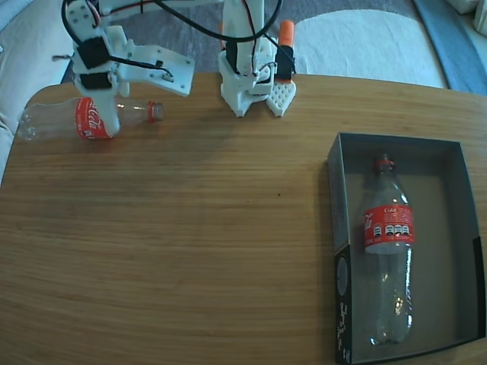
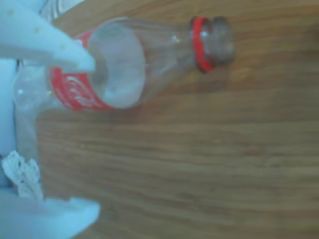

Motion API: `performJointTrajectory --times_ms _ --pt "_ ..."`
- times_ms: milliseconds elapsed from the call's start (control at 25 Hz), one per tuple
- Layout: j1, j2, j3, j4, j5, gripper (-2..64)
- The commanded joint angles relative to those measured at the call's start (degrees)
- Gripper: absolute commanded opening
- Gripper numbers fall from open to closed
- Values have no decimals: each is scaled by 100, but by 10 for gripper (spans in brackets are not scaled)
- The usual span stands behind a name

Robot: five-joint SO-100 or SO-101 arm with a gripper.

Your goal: Grasp the bottles and put them in the box.

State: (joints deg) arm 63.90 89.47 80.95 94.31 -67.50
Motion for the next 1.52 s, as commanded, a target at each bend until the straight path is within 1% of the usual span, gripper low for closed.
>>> performJointTrajectory --times_ms 0,120,240,360,440,680,960,1200,1320,1480 --pt "62 281 88 387 -114 341" --pt "62 343 325 387 -141 347" --pt "62 343 352 387 -141 353" --pt "62 343 352 387 -141 407" --pt "70 316 360 387 -141 420" --pt "281 343 940 387 -817 410" --pt "325 334 1257 325 -1011 408" --pt "439 246 1274 343 -1063 408" --pt "545 246 1468 334 -1406 408" --pt "571 237 1564 264 -1336 415"
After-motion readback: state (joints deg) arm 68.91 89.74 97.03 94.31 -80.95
